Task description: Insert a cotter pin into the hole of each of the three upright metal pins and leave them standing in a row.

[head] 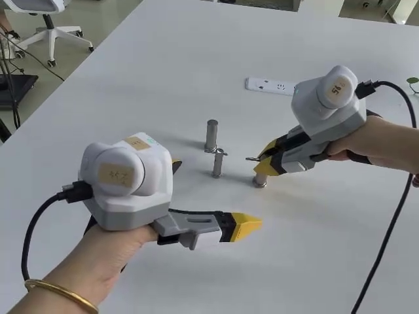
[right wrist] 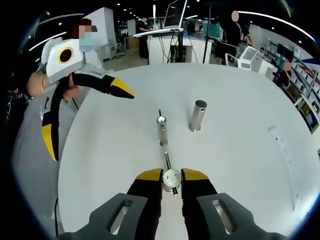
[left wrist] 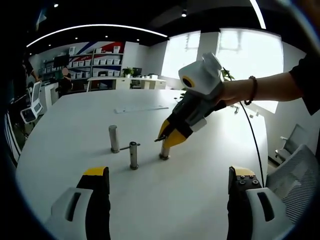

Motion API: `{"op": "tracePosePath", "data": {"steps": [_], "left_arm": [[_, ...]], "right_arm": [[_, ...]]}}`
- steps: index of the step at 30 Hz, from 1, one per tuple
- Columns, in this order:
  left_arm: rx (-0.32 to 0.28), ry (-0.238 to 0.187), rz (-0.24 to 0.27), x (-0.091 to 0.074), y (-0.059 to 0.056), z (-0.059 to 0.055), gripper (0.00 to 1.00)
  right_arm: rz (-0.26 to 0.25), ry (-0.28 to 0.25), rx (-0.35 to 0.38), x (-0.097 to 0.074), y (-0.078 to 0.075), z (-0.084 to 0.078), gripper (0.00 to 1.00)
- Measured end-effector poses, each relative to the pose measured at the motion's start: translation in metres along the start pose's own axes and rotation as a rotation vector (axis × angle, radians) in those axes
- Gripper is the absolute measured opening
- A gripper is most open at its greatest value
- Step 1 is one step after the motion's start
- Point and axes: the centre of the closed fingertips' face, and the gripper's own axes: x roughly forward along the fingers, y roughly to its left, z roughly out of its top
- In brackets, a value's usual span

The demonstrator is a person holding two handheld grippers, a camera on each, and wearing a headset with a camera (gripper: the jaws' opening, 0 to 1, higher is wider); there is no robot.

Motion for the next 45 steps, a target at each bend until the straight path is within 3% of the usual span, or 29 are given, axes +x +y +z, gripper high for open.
{"op": "tracePosePath", "data": {"steps": [23, 32, 37, 38, 45], "left_arm": [[0.002, 0.024, -0.003, 0.001, 0.0, -0.005, 0.99], [0.007, 0.024, -0.002, 0.001, 0.001, -0.004, 0.99], [0.008, 0.019, -0.001, 0.0, 0.001, -0.003, 0.99], [0.009, 0.02, -0.001, 0.0, 0.001, -0.003, 0.99], [0.007, 0.014, 0.004, -0.001, 0.002, -0.001, 0.99]], "right_arm": [[-0.01, 0.002, 0.002, 0.0, -0.002, 0.003, 0.12], [-0.027, -0.066, 0.057, -0.013, -0.006, 0.016, 0.18], [-0.049, -0.133, 0.123, -0.015, -0.011, 0.031, 0.2], [-0.059, -0.151, 0.141, -0.013, -0.018, 0.036, 0.21], [-0.119, -0.224, 0.194, -0.001, -0.03, 0.063, 0.18]]}}
